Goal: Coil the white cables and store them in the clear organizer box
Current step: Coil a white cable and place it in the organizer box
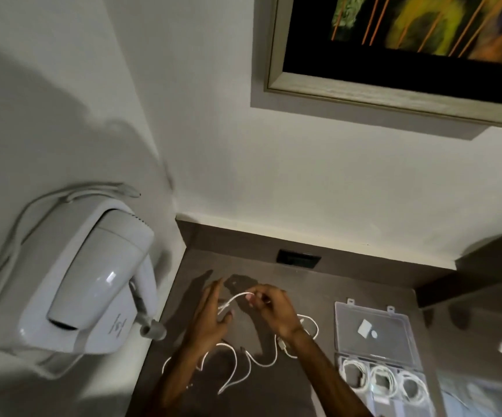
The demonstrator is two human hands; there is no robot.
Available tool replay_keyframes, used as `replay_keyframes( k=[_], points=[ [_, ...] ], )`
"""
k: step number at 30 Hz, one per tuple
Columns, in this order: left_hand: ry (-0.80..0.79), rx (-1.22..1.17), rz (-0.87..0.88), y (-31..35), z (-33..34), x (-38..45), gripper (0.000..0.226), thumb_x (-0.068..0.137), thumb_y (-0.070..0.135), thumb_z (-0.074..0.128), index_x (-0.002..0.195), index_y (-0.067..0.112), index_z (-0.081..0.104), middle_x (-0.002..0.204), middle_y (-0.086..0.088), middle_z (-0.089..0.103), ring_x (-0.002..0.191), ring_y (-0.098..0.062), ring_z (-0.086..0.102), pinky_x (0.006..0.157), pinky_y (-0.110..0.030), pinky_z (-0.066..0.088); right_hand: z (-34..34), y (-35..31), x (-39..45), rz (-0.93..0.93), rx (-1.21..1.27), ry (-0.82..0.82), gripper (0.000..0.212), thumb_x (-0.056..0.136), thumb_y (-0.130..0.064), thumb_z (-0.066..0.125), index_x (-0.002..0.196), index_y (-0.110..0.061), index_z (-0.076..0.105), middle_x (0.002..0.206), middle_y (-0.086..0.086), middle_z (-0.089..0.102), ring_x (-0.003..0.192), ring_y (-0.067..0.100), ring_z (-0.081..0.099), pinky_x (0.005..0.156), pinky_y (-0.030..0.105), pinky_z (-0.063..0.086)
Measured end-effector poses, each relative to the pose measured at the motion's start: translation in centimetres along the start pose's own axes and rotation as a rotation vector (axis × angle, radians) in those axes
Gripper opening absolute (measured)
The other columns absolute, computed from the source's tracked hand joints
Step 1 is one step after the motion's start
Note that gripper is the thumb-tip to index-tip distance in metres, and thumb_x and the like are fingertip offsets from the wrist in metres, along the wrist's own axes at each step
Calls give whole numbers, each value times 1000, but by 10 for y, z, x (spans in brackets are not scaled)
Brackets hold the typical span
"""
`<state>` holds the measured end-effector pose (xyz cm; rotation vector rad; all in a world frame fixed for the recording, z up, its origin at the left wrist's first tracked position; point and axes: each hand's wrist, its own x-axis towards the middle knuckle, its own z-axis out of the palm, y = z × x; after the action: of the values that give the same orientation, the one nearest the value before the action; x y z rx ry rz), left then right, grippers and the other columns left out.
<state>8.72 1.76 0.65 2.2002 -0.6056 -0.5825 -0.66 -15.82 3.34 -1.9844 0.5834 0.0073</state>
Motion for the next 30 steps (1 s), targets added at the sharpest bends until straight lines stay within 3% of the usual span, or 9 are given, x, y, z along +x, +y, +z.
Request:
replay_keyframes(
  k=[3,8,12,16,18,22,24,27,30],
  points=[
    [-45,-41,108,6,-2,11,59,89,17,71,143,28,50,149,8,48,138,-10,44,114,-35,43,-17,-23,-12,-67,50,68,14,103,-16,68,107,-12,82,85,-8,77,79,-2,73,74,10,55],
    [-213,-280,121,16,2,8,24,97,10,59,102,27,76,82,4,81,76,-2,75,74,-16,55,-35,-25,-40,-74,83,134,15,105,-19,66,110,-18,80,101,-4,82,95,9,77,84,20,61],
    [-510,-269,79,8,17,-14,37,88,3,69,105,36,71,106,-9,78,99,-12,73,93,-36,57,-28,24,-80,86,-3,147,11,100,-20,74,103,-13,83,88,-8,81,82,-5,76,73,13,57],
    [-619,299,105,-18,45,-41,82,83,37,69,155,37,27,164,2,26,152,-20,25,124,-35,27,-11,78,-124,254,-210,168,11,97,-16,76,105,-17,83,101,-1,81,92,11,76,80,33,63],
    [-590,457,169,-23,54,-54,87,83,47,64,158,34,21,164,5,24,152,-21,23,124,-37,24,-7,95,-140,308,-287,168,13,98,-13,73,108,-15,81,108,5,79,100,22,74,88,40,62],
    [-551,728,327,-32,62,-73,80,43,62,87,116,30,77,125,-3,74,118,-28,69,105,-45,48,-9,106,-153,356,-424,-78,35,91,-23,74,126,-16,74,128,-6,74,123,17,68,103,20,51],
    [-532,756,356,-46,65,-74,75,39,47,91,111,27,79,121,-7,76,113,-31,72,112,-42,25,-12,97,-146,375,-414,-109,34,85,-28,73,118,-24,77,118,-18,75,116,9,69,96,10,49],
    [-518,732,290,-60,59,-67,80,47,34,92,124,28,72,135,-11,68,123,-36,65,114,-39,1,-22,84,-116,359,-374,55,19,84,-16,65,90,-28,78,105,-6,81,99,18,76,91,33,61],
    [-555,751,203,-71,50,-60,82,53,35,89,131,32,66,144,-9,61,132,-37,58,116,-36,-6,-27,72,-75,266,-337,138,23,91,-9,66,109,-19,78,117,2,77,105,23,74,95,44,60]
  ],
)
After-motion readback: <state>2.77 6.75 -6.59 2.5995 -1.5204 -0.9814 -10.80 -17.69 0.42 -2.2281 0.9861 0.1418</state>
